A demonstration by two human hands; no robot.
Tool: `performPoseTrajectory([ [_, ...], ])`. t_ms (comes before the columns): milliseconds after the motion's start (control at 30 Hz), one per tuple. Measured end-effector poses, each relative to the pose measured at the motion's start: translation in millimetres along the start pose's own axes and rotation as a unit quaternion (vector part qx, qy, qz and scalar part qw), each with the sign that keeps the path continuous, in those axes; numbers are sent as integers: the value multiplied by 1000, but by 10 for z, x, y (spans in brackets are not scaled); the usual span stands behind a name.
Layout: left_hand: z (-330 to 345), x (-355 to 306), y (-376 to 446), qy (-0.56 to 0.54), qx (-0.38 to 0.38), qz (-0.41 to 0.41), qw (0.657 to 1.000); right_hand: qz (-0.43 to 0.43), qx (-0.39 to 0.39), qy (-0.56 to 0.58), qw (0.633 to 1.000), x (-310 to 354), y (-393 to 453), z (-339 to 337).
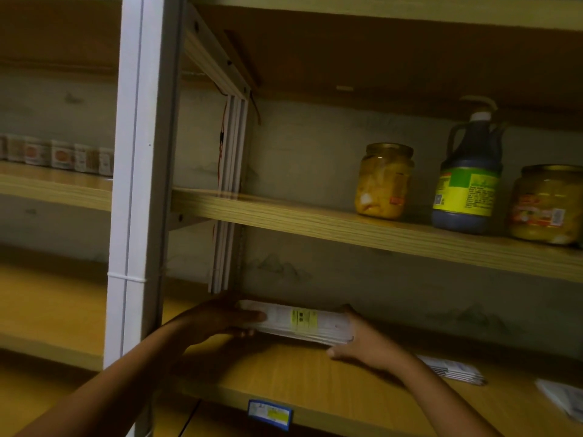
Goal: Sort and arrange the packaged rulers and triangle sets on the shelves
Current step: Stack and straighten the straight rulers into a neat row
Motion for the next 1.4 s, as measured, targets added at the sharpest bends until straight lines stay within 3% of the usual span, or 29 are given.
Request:
performPoseTrajectory([
  [67,-11,1,13,15,-24,11,1000,21,39,42,998,6,-24,-19],
  [200,-72,11,52,27,-99,27,994,-1,-7,73,997,66,-19,-68],
  [300,-92,75,114,127,-151,35,980,-12,-40,56,998,69,-31,-15],
  [500,-84,196,107,284,-216,38,933,1,-17,17,1000,2,-93,165],
  [633,-101,238,114,212,-238,50,946,30,-1,77,997,-12,-79,174],
  [767,-133,313,102,84,-247,42,964,62,-61,186,979,-56,-23,189],
  [933,-116,315,161,168,-244,41,954,73,-79,207,972,-53,45,316],
  [1033,-46,301,156,161,-227,63,959,65,-75,203,974,-26,66,305],
  [1167,-34,304,183,246,-253,90,931,35,-68,162,984,-9,51,289],
  [1267,35,289,182,353,-276,93,889,22,-59,124,990,13,37,287],
  [1400,10,269,170,386,-329,128,852,-4,-69,102,992,35,17,270],
])
Point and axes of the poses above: each hand's wrist, its own y-axis towards the middle knuckle, its own z-axis out of the palm, x = y × z, the point moved 6 cm from there along y, towards the middle knuckle, and after that the axes turned 11 degrees about -z, right-handed, at the moved point
